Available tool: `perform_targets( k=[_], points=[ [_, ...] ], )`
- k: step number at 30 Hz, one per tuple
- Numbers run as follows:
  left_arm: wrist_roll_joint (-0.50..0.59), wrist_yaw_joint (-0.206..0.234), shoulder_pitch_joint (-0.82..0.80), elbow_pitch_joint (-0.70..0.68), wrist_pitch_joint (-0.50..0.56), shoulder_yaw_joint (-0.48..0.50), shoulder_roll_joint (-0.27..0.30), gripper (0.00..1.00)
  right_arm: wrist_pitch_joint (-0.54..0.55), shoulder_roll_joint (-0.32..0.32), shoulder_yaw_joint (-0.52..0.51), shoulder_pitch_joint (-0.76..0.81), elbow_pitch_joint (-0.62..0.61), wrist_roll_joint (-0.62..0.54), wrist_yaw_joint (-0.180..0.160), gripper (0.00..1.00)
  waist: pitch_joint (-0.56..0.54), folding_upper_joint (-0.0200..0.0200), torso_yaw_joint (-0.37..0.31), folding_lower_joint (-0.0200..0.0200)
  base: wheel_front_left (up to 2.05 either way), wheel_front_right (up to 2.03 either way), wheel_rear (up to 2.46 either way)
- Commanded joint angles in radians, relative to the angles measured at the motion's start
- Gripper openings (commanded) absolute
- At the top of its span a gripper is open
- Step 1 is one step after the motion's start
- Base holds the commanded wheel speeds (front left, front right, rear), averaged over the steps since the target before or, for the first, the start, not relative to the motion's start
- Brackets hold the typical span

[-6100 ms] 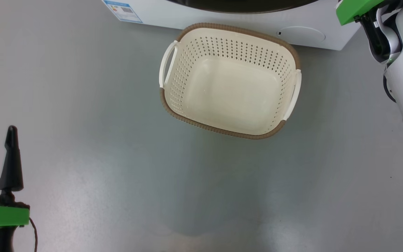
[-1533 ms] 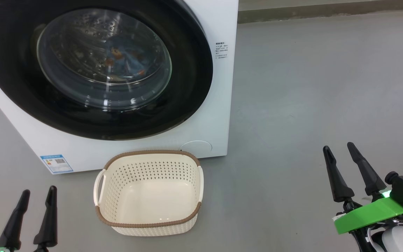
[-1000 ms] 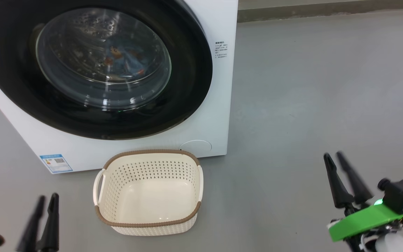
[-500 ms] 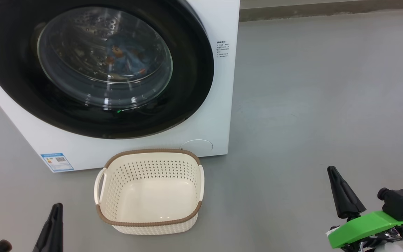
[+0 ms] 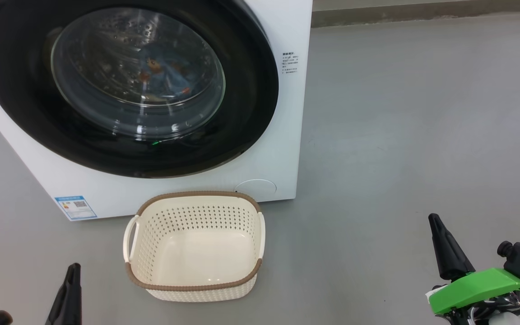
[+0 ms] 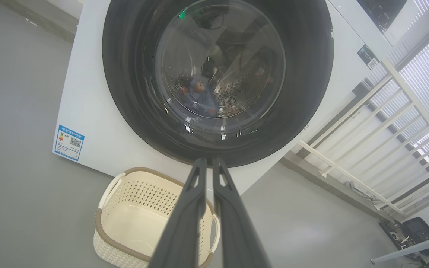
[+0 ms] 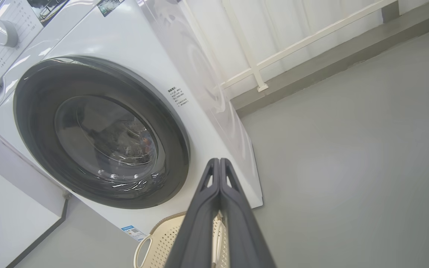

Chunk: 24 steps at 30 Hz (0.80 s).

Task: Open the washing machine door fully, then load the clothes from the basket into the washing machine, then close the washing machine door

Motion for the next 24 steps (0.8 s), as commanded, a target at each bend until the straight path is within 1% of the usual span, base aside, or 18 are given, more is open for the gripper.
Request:
perform_targets(
  k=[1, 24],
  points=[
    [-0.024, 0.000, -0.040, -0.013, 0.012, 0.027, 0.009, 0.00, 0.010, -0.008, -0.016, -0.033, -0.022, 0.036, -0.001, 0.00, 0.000, -0.0001, 0.001, 0.0000, 0.00, 0.00, 0.00],
    [-0.169, 0.000, -0.062, -0.002, 0.075, 0.072, -0.047, 0.00, 0.073, 0.019, -0.062, -0.036, -0.020, 0.234, -0.001, 0.00, 0.002, -0.0001, 0.011, 0.0000, 0.00, 0.00, 0.00]
  ],
)
